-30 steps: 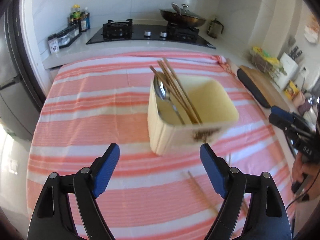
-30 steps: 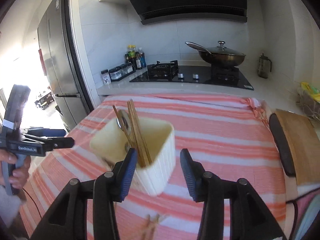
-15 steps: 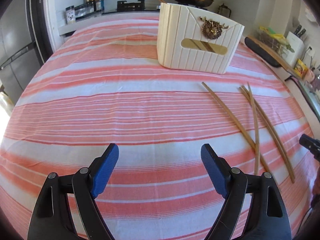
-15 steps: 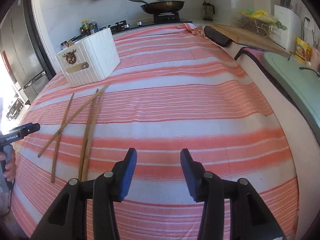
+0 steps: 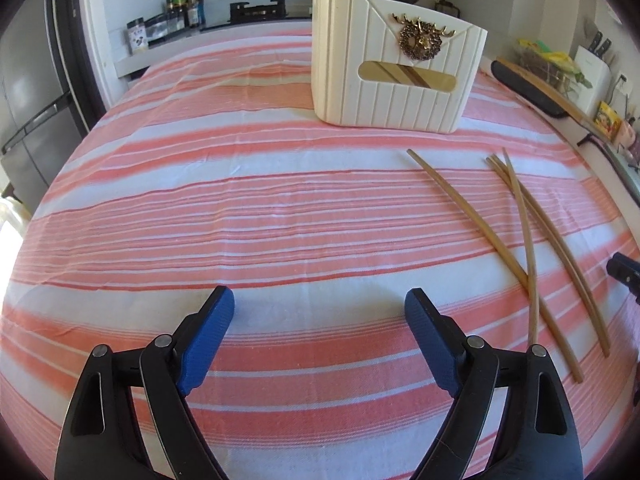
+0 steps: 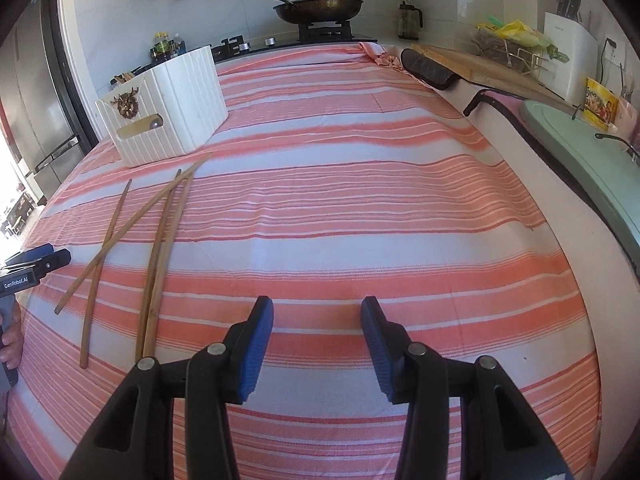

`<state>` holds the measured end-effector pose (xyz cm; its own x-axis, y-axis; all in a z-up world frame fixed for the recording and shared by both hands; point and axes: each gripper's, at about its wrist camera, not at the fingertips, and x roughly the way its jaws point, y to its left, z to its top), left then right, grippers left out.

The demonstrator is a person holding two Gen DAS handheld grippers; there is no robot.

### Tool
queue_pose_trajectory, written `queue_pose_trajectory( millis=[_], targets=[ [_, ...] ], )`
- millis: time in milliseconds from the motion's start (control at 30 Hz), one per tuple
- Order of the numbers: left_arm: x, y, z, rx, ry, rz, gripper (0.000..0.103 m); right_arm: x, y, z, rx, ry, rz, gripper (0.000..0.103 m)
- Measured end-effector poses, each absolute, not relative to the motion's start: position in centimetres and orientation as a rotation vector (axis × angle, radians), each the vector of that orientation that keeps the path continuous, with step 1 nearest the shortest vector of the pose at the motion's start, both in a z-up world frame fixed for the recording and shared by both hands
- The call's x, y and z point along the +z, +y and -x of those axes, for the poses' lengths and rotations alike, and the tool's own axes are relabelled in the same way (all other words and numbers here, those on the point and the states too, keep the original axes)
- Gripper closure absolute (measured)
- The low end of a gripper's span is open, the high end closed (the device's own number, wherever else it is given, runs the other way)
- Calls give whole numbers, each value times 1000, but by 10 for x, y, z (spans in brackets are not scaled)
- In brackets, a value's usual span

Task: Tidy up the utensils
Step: 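Withdraw both tools from the holder back over the remaining chopsticks, then move the left tool to a chopstick on the cloth and close on it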

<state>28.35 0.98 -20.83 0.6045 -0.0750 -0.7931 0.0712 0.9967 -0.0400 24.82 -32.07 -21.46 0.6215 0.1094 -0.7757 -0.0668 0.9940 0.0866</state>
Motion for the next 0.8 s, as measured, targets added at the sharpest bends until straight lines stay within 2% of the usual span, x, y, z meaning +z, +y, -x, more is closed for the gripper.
queue_pose_trajectory(
  millis=[800],
  targets=[
    [-209,10,-284,-103,916,27,10,-215,-321,-247,96,891,-43,56]
  ],
)
